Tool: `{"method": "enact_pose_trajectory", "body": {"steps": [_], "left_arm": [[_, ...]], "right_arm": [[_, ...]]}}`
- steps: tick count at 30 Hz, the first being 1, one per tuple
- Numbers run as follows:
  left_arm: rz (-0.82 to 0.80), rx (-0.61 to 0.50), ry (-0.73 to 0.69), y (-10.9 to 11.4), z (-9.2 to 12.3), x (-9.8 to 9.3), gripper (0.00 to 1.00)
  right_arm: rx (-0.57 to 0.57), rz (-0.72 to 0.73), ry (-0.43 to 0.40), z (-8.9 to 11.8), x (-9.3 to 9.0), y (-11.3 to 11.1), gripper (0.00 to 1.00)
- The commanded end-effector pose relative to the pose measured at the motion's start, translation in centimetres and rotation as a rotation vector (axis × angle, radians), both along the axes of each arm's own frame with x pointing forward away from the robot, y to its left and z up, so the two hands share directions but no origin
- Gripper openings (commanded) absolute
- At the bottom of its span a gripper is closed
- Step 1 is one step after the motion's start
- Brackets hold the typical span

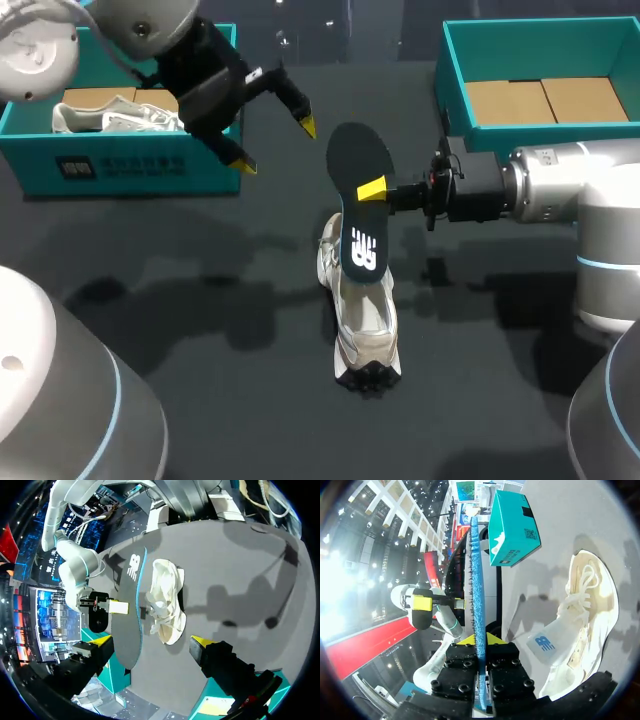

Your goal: Take the shoe out of the shoebox, open the shoe tongue, remove and reinsert the insole, then place the shoe into the shoebox

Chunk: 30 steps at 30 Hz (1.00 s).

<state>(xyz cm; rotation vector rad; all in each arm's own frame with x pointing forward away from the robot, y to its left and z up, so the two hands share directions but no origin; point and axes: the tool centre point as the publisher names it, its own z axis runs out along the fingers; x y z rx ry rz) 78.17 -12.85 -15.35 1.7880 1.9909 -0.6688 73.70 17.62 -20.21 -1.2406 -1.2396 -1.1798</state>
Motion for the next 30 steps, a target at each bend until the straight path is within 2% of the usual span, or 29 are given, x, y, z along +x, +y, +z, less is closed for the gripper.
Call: {"method": "enact_pose_trajectory", "body": {"steps": [1, 6, 7, 13, 15, 26, 30], "left_arm": [[0.047, -0.480, -0.044, 0.7, -0.6, -0.4, 1.00], [0.047, -0.480, -0.044, 0.7, -0.6, -0.4, 1.00], [0.035, -0.482, -0.083, 0.5, -0.9, -0.8, 1.00], [0.067, -0.606, -0.214, -0.1, -2.4, -2.1, 1.00], [0.088, -0.657, -0.207, -0.2, -2.9, -1.9, 1.00], [0.105, -0.653, -0.179, -0.1, -2.9, -1.6, 1.00], [0.151, -0.694, -0.183, -1.2, -4.4, -0.9, 1.00]], "right_arm": [[-0.003, 0.001, 0.001, 0.0, 0.0, 0.1, 0.00], [-0.003, 0.001, 0.001, 0.0, 0.0, 0.1, 0.00], [-0.003, 0.001, 0.001, 0.0, 0.0, 0.1, 0.00], [-0.003, 0.001, 0.001, 0.0, 0.0, 0.1, 0.00], [-0.003, 0.001, 0.001, 0.0, 0.0, 0.1, 0.00], [-0.003, 0.001, 0.001, 0.0, 0.0, 0.1, 0.00], [-0.003, 0.001, 0.001, 0.0, 0.0, 0.1, 0.00]]}}
